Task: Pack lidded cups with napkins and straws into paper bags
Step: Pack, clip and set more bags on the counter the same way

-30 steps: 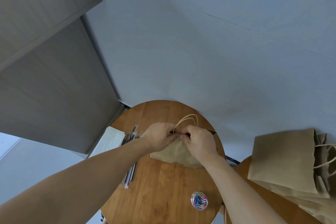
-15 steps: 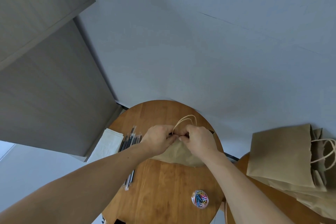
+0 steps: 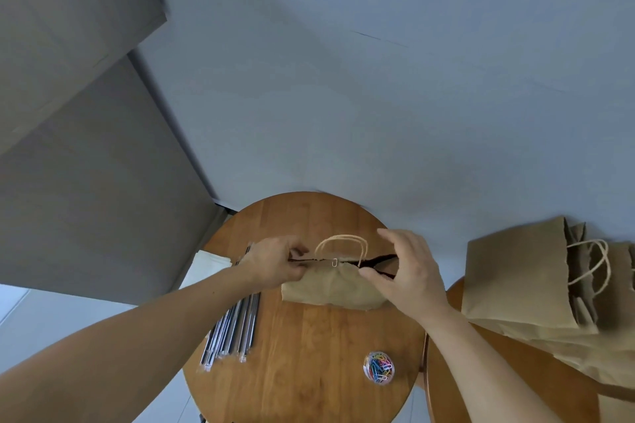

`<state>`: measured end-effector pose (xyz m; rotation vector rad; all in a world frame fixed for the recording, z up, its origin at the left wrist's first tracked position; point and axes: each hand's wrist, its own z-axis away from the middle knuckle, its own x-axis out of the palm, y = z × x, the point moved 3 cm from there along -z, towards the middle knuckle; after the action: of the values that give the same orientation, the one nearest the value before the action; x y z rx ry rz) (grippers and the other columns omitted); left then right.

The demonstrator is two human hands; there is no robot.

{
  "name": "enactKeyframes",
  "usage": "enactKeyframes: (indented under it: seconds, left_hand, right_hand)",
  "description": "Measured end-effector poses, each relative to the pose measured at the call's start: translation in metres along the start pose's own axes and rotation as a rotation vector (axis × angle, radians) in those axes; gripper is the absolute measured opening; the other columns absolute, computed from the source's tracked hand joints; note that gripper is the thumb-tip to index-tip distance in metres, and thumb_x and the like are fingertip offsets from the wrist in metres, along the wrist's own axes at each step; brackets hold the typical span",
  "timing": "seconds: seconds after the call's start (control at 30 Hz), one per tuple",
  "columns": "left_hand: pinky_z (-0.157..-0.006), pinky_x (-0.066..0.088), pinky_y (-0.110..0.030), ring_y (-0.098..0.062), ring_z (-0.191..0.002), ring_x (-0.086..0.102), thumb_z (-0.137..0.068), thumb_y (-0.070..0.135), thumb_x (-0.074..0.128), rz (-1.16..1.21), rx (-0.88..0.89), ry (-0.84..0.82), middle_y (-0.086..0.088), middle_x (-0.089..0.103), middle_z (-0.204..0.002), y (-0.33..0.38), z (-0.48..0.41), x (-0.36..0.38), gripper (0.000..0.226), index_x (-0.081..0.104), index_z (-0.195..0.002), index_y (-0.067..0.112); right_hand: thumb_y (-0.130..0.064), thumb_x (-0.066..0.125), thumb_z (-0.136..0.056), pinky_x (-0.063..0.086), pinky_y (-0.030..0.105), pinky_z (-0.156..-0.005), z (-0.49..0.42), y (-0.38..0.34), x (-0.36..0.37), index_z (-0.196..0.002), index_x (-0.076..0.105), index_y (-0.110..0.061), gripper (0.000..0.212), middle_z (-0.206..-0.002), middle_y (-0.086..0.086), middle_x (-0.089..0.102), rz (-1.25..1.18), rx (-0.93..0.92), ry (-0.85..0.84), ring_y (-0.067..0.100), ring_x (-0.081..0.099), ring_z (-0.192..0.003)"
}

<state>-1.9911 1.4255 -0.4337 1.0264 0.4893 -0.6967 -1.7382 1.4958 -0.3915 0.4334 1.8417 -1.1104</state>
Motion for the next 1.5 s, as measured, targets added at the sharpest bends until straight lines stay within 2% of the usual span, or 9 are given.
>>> enactKeyframes:
  seconds: [0.1, 0.23, 0.47, 0.67, 0.9, 1.07, 1.17, 1.3, 1.5]
  left_hand:
    - [-0.093, 0.049, -0.035, -0.011, -0.102, 0.059, -0.079, 0.038, 0.066, -0.055, -0.077, 0.022, 0.017, 0.066, -0.107, -0.013, 0.005, 0.003, 0.034, 0.066, -0.113, 0.034]
    - [-0.075, 0.05, -0.03, -0.012, -0.085, 0.059, -0.085, 0.033, 0.066, -0.063, -0.086, 0.033, 0.01, 0.06, -0.091, -0.022, 0.012, 0.012, 0.004, 0.065, -0.089, 0.033]
    - [-0.051, 0.032, -0.025, -0.009, -0.062, 0.051, -0.096, 0.034, 0.059, -0.015, -0.13, 0.138, 0.013, 0.046, -0.064, -0.017, 0.02, 0.017, 0.038, 0.044, -0.062, 0.041]
    - [-0.062, 0.043, -0.032, -0.014, -0.072, 0.057, -0.097, 0.035, 0.057, 0.099, -0.125, 0.262, 0.01, 0.059, -0.071, -0.005, 0.04, -0.002, 0.03, 0.054, -0.068, 0.041]
    - [-0.061, 0.048, -0.029, 0.006, -0.057, 0.058, -0.096, 0.031, 0.056, 0.299, -0.072, 0.414, 0.025, 0.063, -0.063, 0.01, 0.086, -0.048, 0.021, 0.067, -0.085, 0.045]
    - [-0.086, 0.053, -0.042, -0.019, -0.089, 0.067, -0.098, 0.033, 0.056, 0.401, -0.051, 0.574, 0.006, 0.073, -0.093, 0.016, 0.136, -0.088, 0.017, 0.069, -0.106, 0.027]
    - [-0.079, 0.054, -0.043, -0.026, -0.078, 0.063, -0.098, 0.032, 0.056, 0.429, -0.016, 0.696, -0.004, 0.069, -0.085, 0.017, 0.175, -0.115, 0.017, 0.066, -0.099, 0.018]
    - [-0.061, 0.041, -0.025, -0.011, -0.06, 0.046, -0.098, 0.031, 0.057, 0.402, 0.056, 0.873, 0.001, 0.055, -0.068, 0.017, 0.237, -0.159, 0.022, 0.058, -0.082, 0.016]
    - [-0.054, 0.038, -0.012, 0.0, -0.056, 0.047, -0.098, 0.03, 0.057, 0.46, 0.196, 1.083, 0.007, 0.057, -0.066, 0.01, 0.344, -0.219, 0.024, 0.059, -0.077, 0.019]
  right_hand:
    - [-0.058, 0.072, -0.077, 0.037, 0.029, -0.103, 0.012, 0.024, 0.005, -0.143, 0.042, -0.03, 0.078, -0.14, -0.012, 0.046, 0.056, 0.11, -0.278, 0.009, 0.037, -0.129]
    - [-0.045, 0.073, -0.084, 0.037, 0.03, -0.106, 0.02, 0.046, 0.015, -0.147, 0.035, -0.037, 0.074, -0.146, -0.016, 0.042, -0.06, 0.26, -0.381, 0.008, 0.039, -0.133]
    - [-0.034, 0.071, -0.089, 0.053, 0.029, -0.081, 0.02, 0.069, 0.033, -0.108, 0.067, -0.027, 0.021, -0.099, -0.014, 0.069, -0.212, 0.43, -0.417, 0.014, 0.064, -0.099]
    - [-0.045, 0.059, -0.094, 0.053, 0.032, -0.056, 0.008, 0.045, 0.017, -0.094, 0.065, -0.019, 0.027, -0.073, -0.005, 0.067, 0.059, 0.278, -0.145, 0.013, 0.062, -0.063]
    - [-0.034, 0.059, -0.097, 0.044, 0.029, -0.056, -0.009, -0.01, 0.0, -0.088, 0.058, -0.028, 0.011, -0.062, -0.009, 0.065, -0.469, 0.412, 0.066, 0.008, 0.065, -0.051]
    - [-0.034, 0.062, -0.095, 0.042, 0.029, -0.054, -0.025, -0.076, -0.021, -0.086, 0.057, -0.026, 0.013, -0.052, -0.002, 0.061, -0.58, 0.368, 0.212, 0.007, 0.059, -0.048]
    - [-0.033, 0.062, -0.095, 0.041, 0.029, -0.056, -0.03, -0.13, -0.04, -0.086, 0.055, -0.023, 0.016, -0.054, 0.004, 0.061, -0.569, 0.286, 0.276, 0.006, 0.057, -0.048]
    - [-0.033, 0.061, -0.096, 0.044, 0.03, -0.057, -0.032, -0.205, -0.07, -0.089, 0.056, -0.019, 0.016, -0.057, 0.005, 0.062, -0.573, 0.179, 0.345, 0.012, 0.059, -0.049]
    - [-0.033, 0.06, -0.096, 0.041, 0.012, -0.049, -0.027, -0.323, -0.106, -0.097, 0.058, -0.016, 0.018, -0.08, 0.006, 0.064, -0.61, 0.012, 0.422, 0.003, 0.056, -0.042]
